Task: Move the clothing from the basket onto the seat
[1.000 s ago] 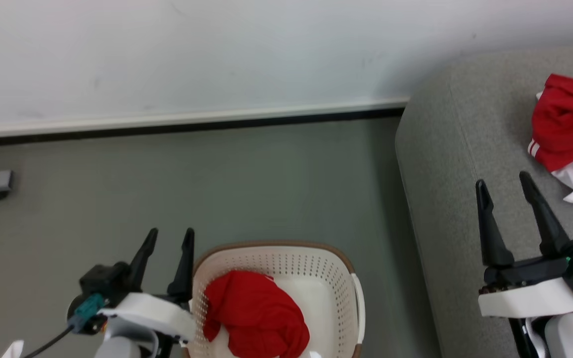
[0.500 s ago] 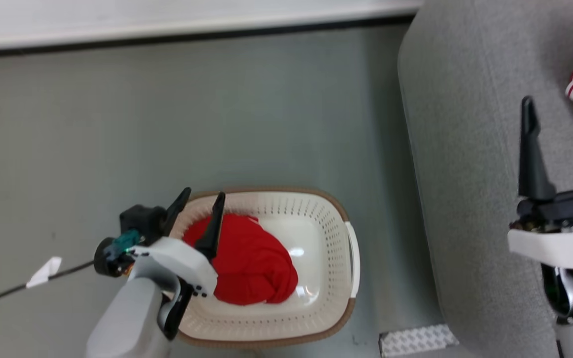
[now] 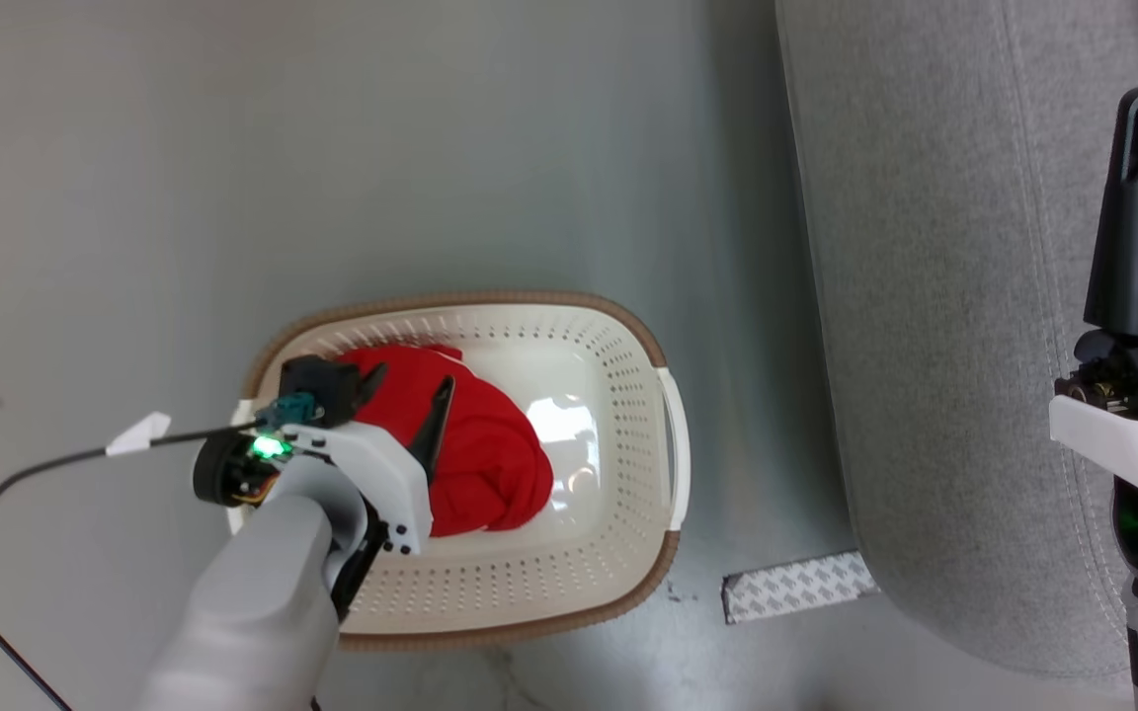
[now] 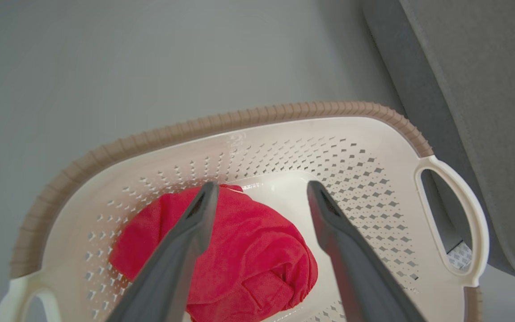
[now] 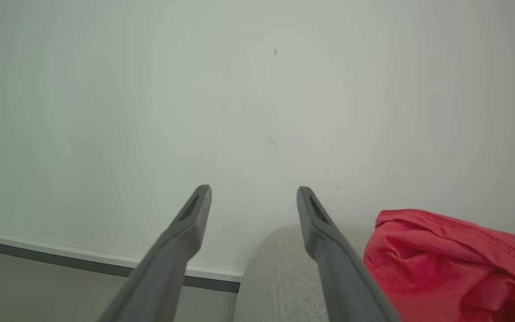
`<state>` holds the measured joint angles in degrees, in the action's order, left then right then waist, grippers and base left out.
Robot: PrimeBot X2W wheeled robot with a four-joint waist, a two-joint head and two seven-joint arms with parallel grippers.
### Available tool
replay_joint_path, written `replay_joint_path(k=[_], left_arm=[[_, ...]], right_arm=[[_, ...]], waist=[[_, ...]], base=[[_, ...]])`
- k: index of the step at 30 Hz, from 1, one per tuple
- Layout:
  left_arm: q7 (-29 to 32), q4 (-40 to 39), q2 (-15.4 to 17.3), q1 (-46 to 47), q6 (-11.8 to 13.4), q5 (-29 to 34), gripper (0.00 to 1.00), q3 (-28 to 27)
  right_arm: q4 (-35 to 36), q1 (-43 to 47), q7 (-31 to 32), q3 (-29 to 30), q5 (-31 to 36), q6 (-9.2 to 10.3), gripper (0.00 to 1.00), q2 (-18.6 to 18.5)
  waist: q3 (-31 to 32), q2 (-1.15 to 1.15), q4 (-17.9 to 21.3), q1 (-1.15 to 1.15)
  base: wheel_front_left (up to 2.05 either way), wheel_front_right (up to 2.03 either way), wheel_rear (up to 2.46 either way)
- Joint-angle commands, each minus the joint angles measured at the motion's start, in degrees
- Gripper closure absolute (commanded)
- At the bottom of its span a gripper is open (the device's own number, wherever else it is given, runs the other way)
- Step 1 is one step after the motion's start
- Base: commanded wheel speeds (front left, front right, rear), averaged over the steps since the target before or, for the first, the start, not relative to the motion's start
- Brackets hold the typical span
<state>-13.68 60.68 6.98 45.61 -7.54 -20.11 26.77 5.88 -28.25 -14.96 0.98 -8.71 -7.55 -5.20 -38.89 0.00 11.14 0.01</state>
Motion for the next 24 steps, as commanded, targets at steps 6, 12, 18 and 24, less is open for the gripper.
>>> replay_joint_path(k=[6, 12, 18, 24], left_arm=[[1.23, 4.99, 0.58, 4.77, 0.05, -1.14, 0.0, 3.26], [3.18, 8.27, 0.47, 8.76, 0.05, -0.69, 0.0, 7.1], [5.29, 10.55, 0.83, 11.07, 0.05, 0.56, 0.0, 10.83], [7.55, 11.43, 1.18, 12.7, 0.05, 0.36, 0.0, 14.41]], right_arm=[[2.98, -1.93, -0.12, 0.25, 1.03, 0.13, 0.0, 1.03], [7.0, -2.78, -0.12, 0.59, 1.29, 0.13, 0.0, 1.72], [9.68, -4.04, -0.12, 1.0, 1.37, 0.13, 0.0, 2.2], [12.02, -4.5, -0.12, 0.47, 1.49, 0.13, 0.0, 2.41]], waist=[[-5.13, 0.0, 1.96, -0.01], [-9.46, 0.0, 2.3, -0.01], [-12.71, 0.0, 3.03, -0.01], [-15.04, 0.0, 3.82, -0.01]], base=[[0.0, 0.0, 0.0], [0.0, 0.0, 0.0], [0.0, 0.0, 0.0], [0.0, 0.0, 0.0]])
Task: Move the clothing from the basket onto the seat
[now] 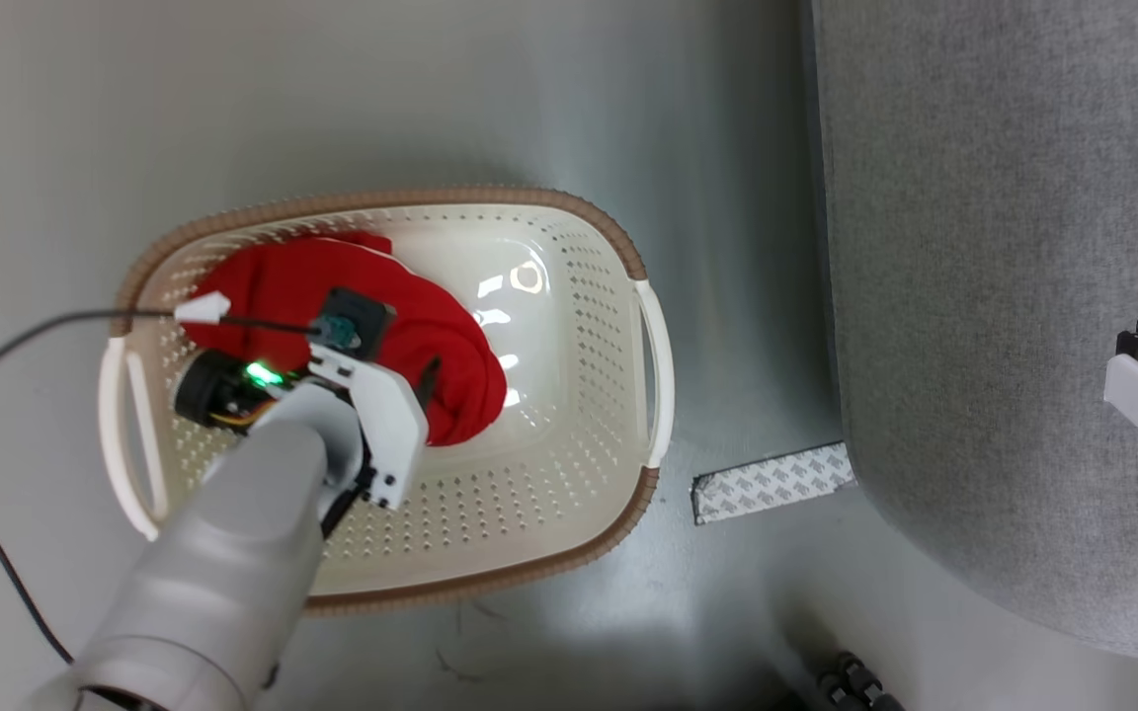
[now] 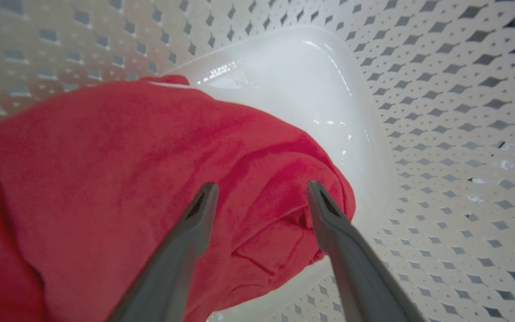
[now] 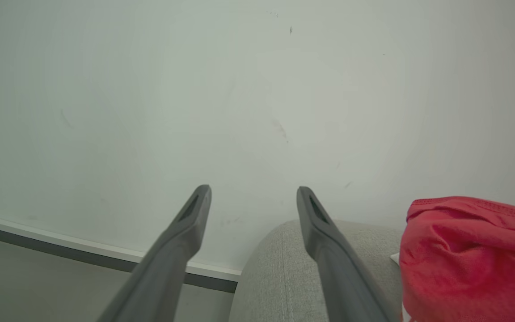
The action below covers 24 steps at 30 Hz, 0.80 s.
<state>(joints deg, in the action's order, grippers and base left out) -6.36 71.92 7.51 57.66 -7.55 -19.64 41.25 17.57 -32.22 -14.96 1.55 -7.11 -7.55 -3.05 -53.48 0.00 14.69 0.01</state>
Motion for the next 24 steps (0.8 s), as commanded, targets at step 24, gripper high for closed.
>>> replay_joint_path(k=[24], left_arm=[[13.81, 2.0, 3.99, 4.24, 0.19, 6.88, 0.0, 11.44]], right_arm=[[2.21, 0.36, -0.12, 0.14, -1.0, 0.13, 0.0, 0.34]], waist=[[-4.23, 0.0, 2.28, -0.01]], base=[[0.0, 0.0, 0.0]])
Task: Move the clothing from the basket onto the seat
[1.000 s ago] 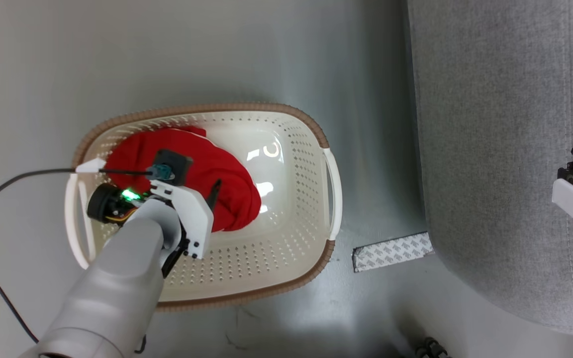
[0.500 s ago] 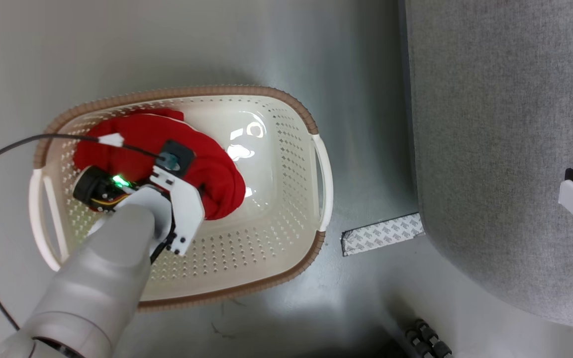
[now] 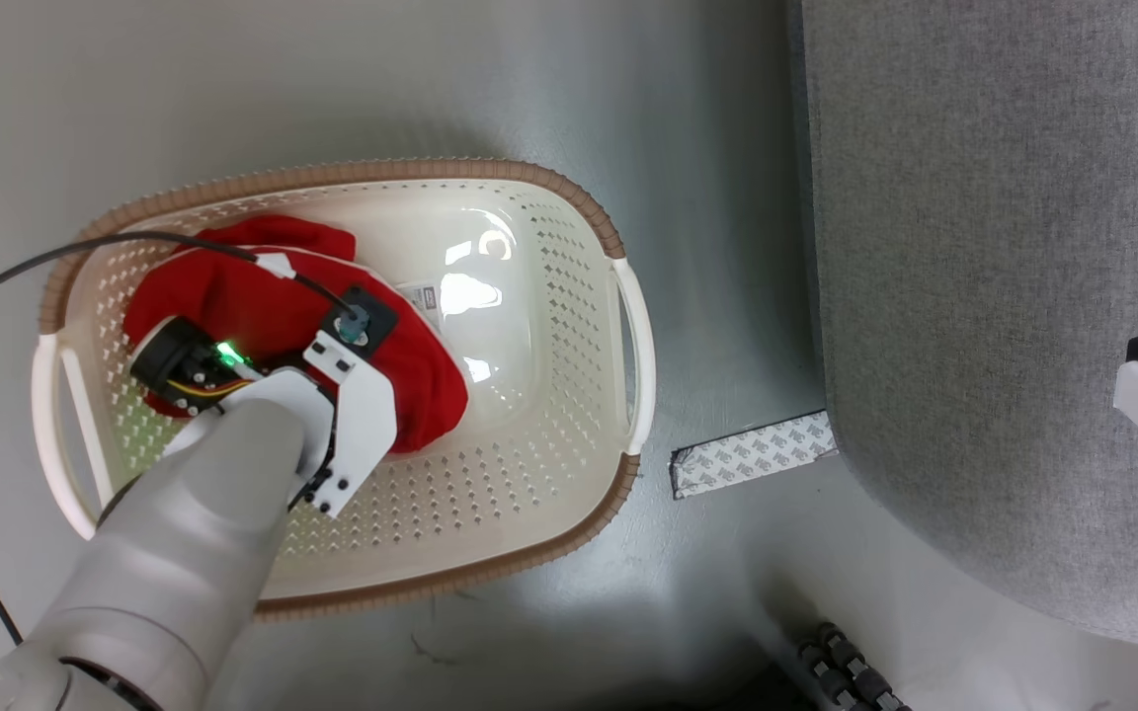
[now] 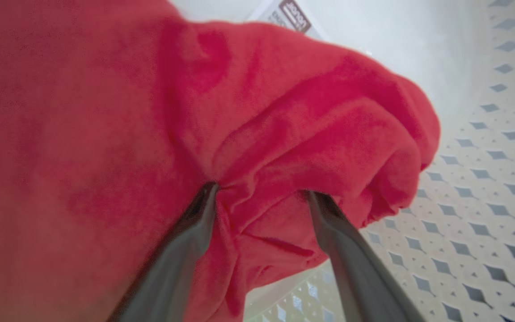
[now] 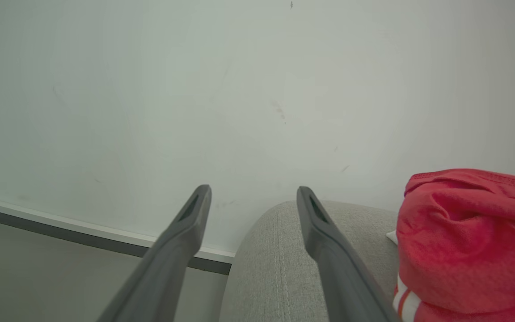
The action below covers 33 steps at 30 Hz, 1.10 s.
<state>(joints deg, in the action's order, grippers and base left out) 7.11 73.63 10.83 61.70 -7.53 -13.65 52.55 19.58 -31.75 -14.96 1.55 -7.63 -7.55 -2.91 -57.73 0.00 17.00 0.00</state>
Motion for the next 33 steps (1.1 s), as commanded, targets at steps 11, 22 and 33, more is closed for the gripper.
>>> replay_joint_path(k=[11, 22, 33], left_arm=[[-0.7, 0.3, 0.49, -0.18, 0.06, -0.63, 1.0, 2.14], [-4.02, 0.3, -0.72, -0.72, 0.05, -3.93, 1.0, 2.22], [-8.96, 0.18, -2.77, -2.66, 0.04, -7.8, 1.0, 1.61]], right_arm=[[-0.18, -0.18, -0.12, 0.32, 0.19, 0.13, 0.0, 0.2], [-0.86, -0.58, -0.12, 0.38, 0.63, 0.13, 0.0, 0.19], [-2.57, 0.43, -0.12, 0.92, 1.68, 0.13, 0.0, 0.16]], waist=[[0.69, 0.0, -0.49, 0.0], [4.66, 0.0, -1.28, 0.0], [11.72, 0.0, -2.96, 0.0]], base=[[0.0, 0.0, 0.0], [0.0, 0.0, 0.0], [0.0, 0.0, 0.0]])
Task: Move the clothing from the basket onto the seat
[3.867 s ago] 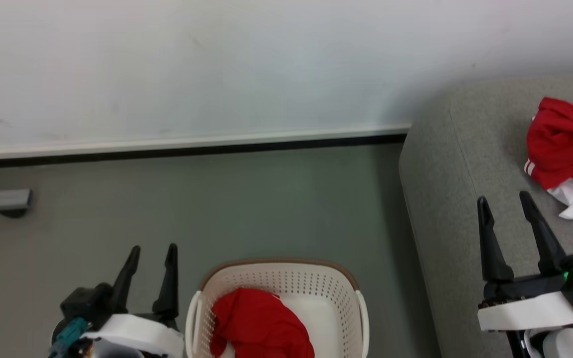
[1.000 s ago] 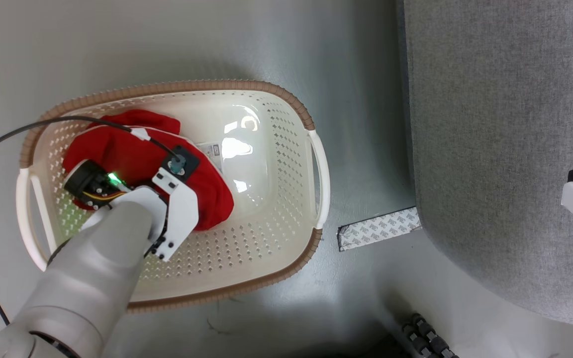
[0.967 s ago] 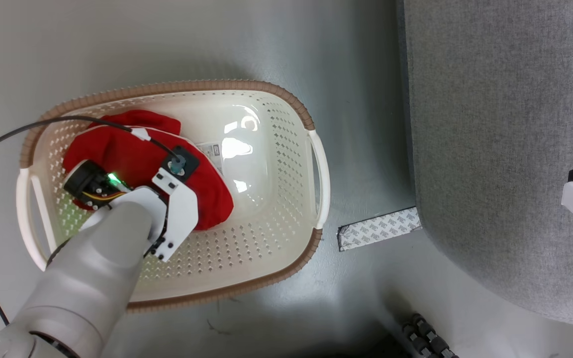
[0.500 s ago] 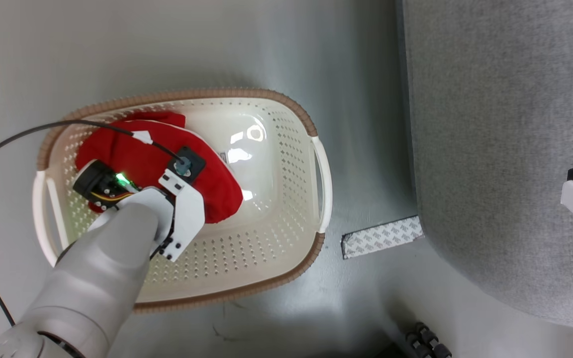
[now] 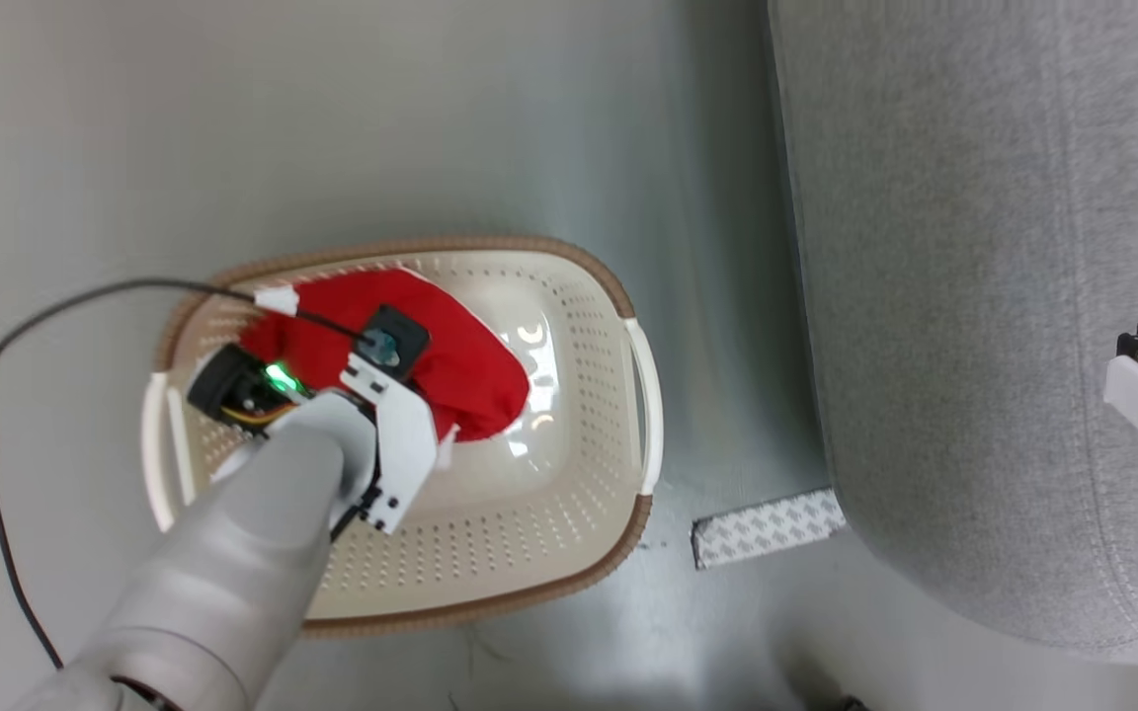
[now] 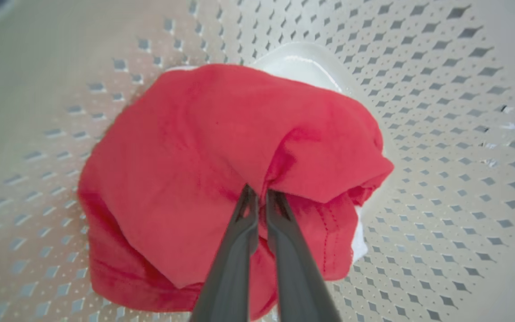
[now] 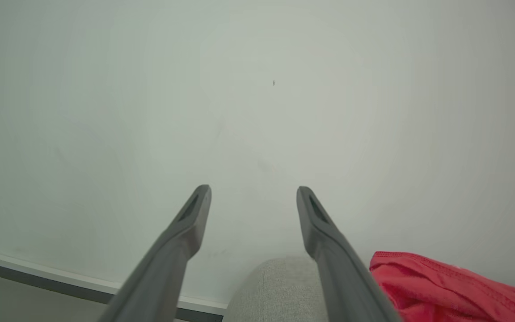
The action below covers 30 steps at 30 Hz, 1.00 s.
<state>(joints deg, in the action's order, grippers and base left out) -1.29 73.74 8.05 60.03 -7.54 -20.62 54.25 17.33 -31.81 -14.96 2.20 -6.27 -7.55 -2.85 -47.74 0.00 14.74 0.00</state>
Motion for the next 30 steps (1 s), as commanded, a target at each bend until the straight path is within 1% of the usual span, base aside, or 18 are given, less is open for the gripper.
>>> replay_joint_path(k=[1, 11, 16, 22, 30], left_arm=[[-1.14, 0.0, -0.31, -1.32, 0.05, -1.14, 1.0, -0.03], [-5.83, -1.24, -2.57, -6.11, 0.05, -6.15, 1.0, 0.44], [-9.03, -2.31, -2.95, -9.03, 0.05, -8.81, 1.0, 0.77], [-12.17, -4.79, -3.55, -11.64, 0.05, -11.63, 1.0, 1.27], [-13.65, -9.63, -3.97, -13.86, 0.05, -14.98, 1.0, 1.2]], right_arm=[[-0.64, 0.7, -0.12, 0.39, 0.47, 0.13, 0.0, 0.12], [-4.7, 3.11, -0.12, -0.26, -0.4, 0.13, 0.0, -1.38], [-7.69, 4.53, -0.12, -1.19, -1.38, 0.13, 0.0, -1.88], [-10.14, 7.0, -0.12, -0.8, -2.27, 0.13, 0.0, -2.8], [-12.79, 10.74, -0.12, -0.43, -3.0, 0.13, 0.0, -3.97]], waist=[[2.73, 0.0, -0.99, 0.0], [13.54, 0.0, -3.89, 0.0], [19.18, 0.0, -5.2, 0.0], [25.53, 0.0, -7.03, 0.0], [32.95, 0.0, -9.7, 0.0]], base=[[0.0, 0.0, 0.0], [0.0, 0.0, 0.0], [0.0, 0.0, 0.0], [0.0, 0.0, 0.0], [0.0, 0.0, 0.0]])
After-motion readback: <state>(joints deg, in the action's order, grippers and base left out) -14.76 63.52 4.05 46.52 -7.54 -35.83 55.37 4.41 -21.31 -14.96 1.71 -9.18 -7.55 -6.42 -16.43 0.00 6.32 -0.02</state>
